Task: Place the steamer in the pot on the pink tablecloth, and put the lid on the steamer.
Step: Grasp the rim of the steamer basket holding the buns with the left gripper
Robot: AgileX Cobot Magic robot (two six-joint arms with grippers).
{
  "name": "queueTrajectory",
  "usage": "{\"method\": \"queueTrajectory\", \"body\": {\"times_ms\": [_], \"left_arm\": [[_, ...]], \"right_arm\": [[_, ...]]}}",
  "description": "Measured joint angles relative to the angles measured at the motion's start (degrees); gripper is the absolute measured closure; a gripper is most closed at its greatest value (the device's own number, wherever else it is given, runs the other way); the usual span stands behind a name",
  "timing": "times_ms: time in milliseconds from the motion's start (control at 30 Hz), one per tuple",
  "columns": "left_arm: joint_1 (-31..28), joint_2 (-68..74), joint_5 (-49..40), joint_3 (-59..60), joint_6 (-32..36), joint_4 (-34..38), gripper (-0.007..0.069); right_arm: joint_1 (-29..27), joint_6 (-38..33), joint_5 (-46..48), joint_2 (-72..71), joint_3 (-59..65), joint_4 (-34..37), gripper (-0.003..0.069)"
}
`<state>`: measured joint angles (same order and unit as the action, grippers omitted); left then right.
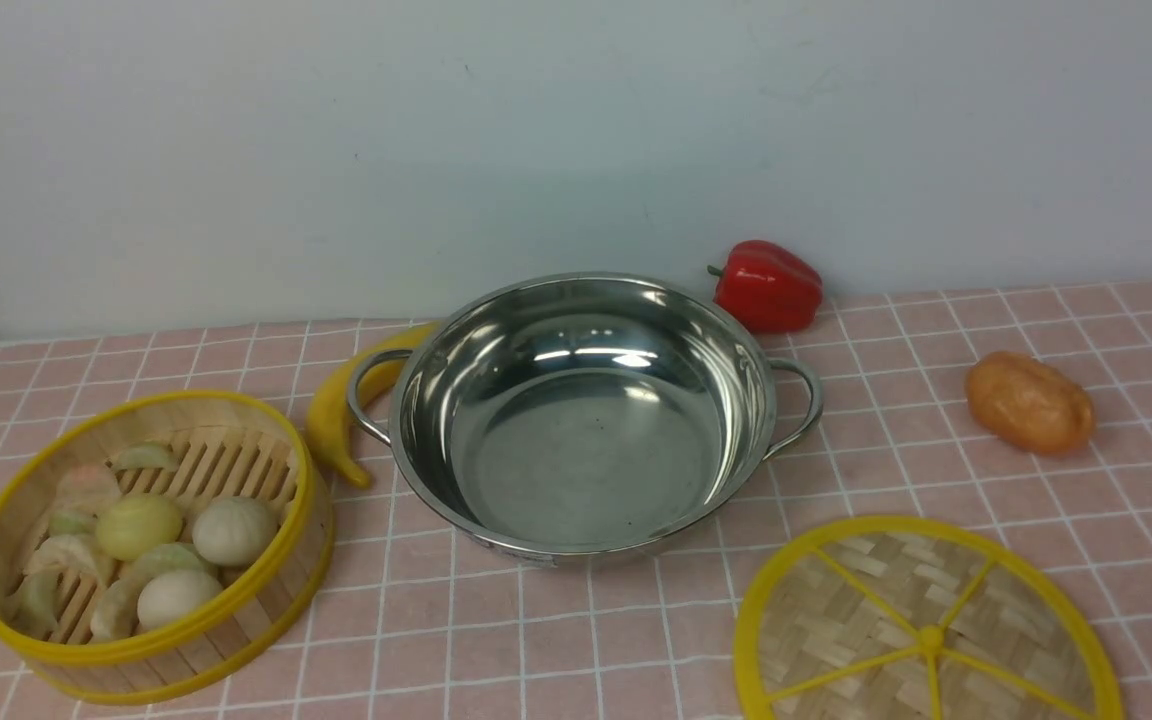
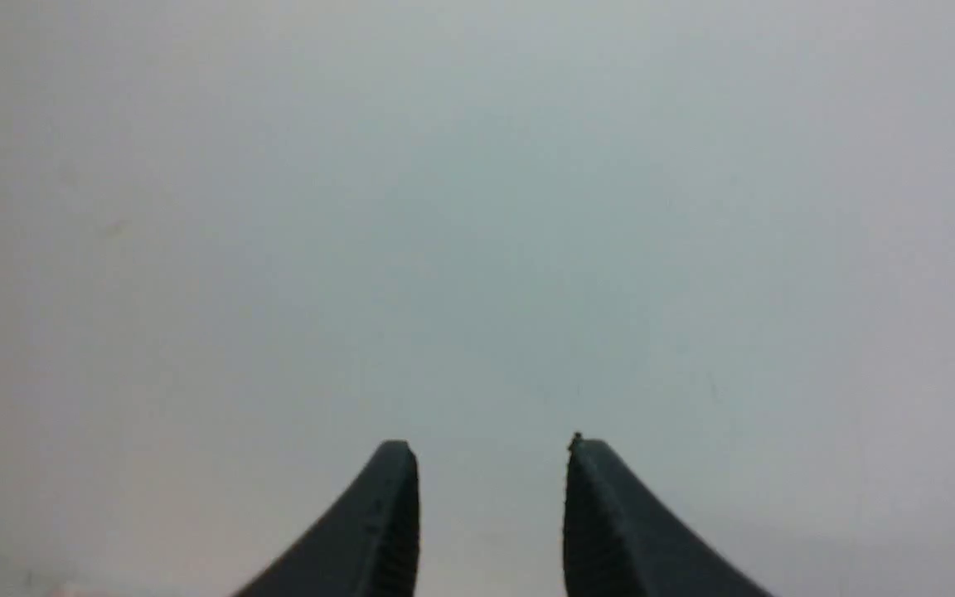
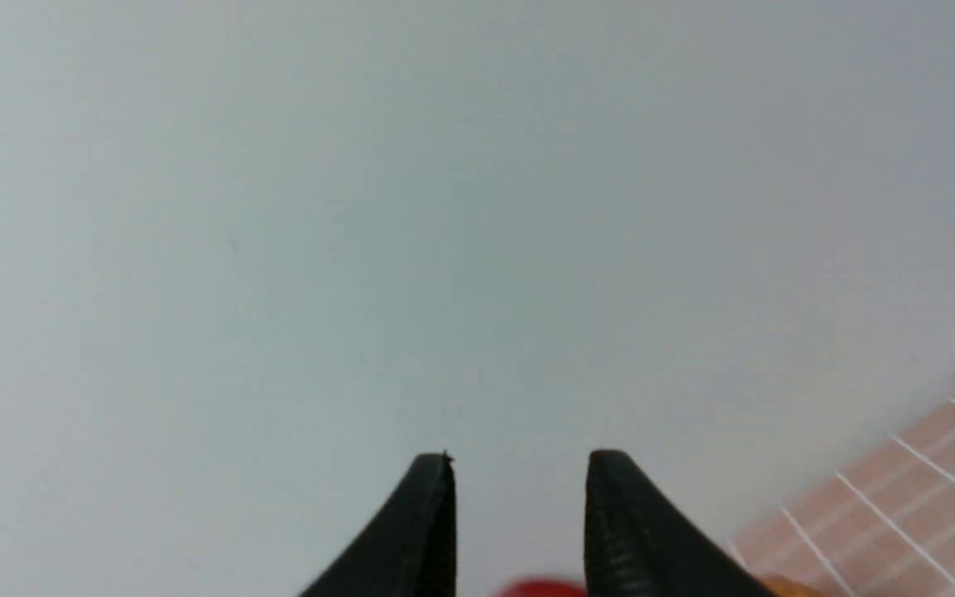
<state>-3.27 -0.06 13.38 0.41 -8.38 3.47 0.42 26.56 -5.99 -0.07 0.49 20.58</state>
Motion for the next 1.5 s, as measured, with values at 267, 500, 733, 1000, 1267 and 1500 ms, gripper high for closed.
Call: {"method": "queueTrajectory", "body": {"times_ms": [267, 500, 733, 1000, 1267, 1500], "left_arm": [[0.0, 0.0, 11.2, 0.0, -0.2, 0.1, 0.0382], [0.0, 0.0, 26.2, 0.0, -0.3, -1.3, 0.0382], [0.0, -0.2, 32.7, -12.7, 2.0, -1.1, 0.0382], [0.0, 6.4, -9.4, -37.5, 24.3, 2.4, 0.0382], [0.0, 18.7, -40.9, -40.3, 14.2, 3.4, 0.0382], [0.0, 33.2, -59.2, -40.3, -0.1, 3.2, 0.0382]], "right_arm": [[0.0, 2.0, -11.6, 0.0, 0.0, 3.4, 0.0419], [0.0, 12.6, -26.9, 0.0, 0.0, 2.7, 0.0419], [0.0, 9.6, -43.4, 3.1, -11.7, -0.6, 0.0419], [0.0, -6.5, -9.6, 20.6, -38.1, -16.7, 0.0419], [0.0, -1.5, 35.0, 35.5, -46.5, -20.6, 0.0419], [0.0, -11.4, 52.1, 42.7, -46.8, -19.1, 0.0419]]}}
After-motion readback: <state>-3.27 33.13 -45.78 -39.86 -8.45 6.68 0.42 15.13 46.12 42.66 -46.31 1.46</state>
